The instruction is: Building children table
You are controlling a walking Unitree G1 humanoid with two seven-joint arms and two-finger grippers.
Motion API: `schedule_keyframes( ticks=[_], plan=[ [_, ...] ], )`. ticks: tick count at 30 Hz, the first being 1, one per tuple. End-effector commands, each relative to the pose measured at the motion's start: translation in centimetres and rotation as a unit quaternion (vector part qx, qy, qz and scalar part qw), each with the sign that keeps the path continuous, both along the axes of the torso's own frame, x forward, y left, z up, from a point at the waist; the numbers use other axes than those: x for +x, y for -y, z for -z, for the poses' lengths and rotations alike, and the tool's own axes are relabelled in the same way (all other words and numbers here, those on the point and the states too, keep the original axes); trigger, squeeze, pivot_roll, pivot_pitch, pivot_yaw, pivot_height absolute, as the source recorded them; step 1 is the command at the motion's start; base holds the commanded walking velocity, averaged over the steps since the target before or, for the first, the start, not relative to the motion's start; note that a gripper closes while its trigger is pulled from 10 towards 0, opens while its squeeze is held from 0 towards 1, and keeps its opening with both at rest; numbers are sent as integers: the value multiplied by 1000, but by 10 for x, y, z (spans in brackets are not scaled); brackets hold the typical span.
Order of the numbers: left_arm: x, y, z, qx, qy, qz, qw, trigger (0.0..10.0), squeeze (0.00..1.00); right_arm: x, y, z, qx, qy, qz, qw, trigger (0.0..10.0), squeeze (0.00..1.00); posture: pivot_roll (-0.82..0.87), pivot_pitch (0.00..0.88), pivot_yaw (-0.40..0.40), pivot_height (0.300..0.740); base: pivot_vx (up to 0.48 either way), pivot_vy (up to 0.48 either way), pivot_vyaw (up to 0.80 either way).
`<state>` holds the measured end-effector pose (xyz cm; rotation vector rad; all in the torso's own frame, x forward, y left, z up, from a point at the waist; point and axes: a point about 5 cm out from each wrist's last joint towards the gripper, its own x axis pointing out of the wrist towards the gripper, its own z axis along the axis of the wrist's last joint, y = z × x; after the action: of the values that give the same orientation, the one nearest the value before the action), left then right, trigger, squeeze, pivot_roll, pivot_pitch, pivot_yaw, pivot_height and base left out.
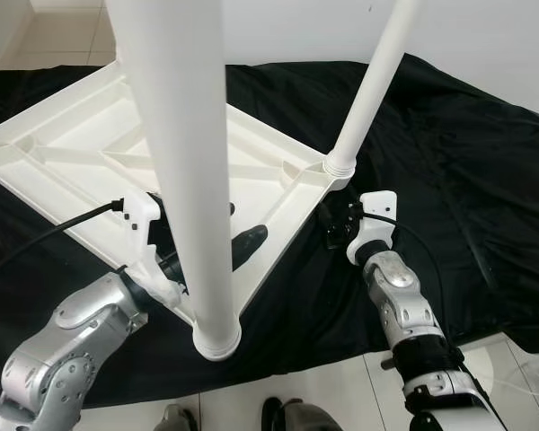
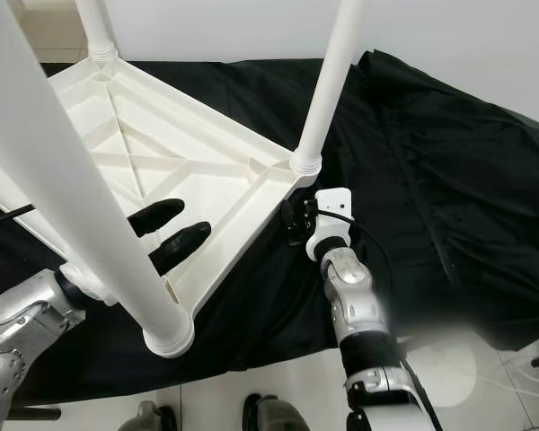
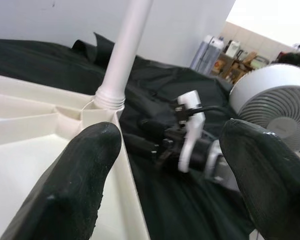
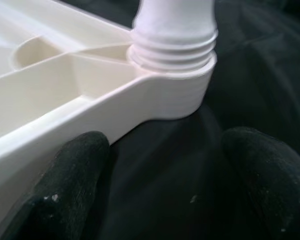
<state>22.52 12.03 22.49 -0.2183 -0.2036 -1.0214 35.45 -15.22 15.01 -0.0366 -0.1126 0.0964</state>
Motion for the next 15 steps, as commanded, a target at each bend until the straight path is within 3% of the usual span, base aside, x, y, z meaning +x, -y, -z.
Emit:
schedule_keyframes(
  ticks=[1,8,11,15],
  plan=[
    [-6,9,0,3,2,28,1000,10000,0,1,4,1,-4,2,13,1000,10000,0,-11,179,-25,740,0,0,0],
    [-7,9,2,20,3,25,999,10000,0,-15,8,-2,12,37,-22,999,10000,0,3,182,-28,740,0,0,0],
    [-7,-12,12,82,0,27,996,10000,0,-46,15,-6,2,71,-103,992,10000,0,-9,188,-26,740,0,0,0],
    [-8,-24,19,123,-6,45,991,10000,0,-62,17,-12,-6,81,-153,985,10000,0,-23,191,-23,740,0,0,0]
  ],
)
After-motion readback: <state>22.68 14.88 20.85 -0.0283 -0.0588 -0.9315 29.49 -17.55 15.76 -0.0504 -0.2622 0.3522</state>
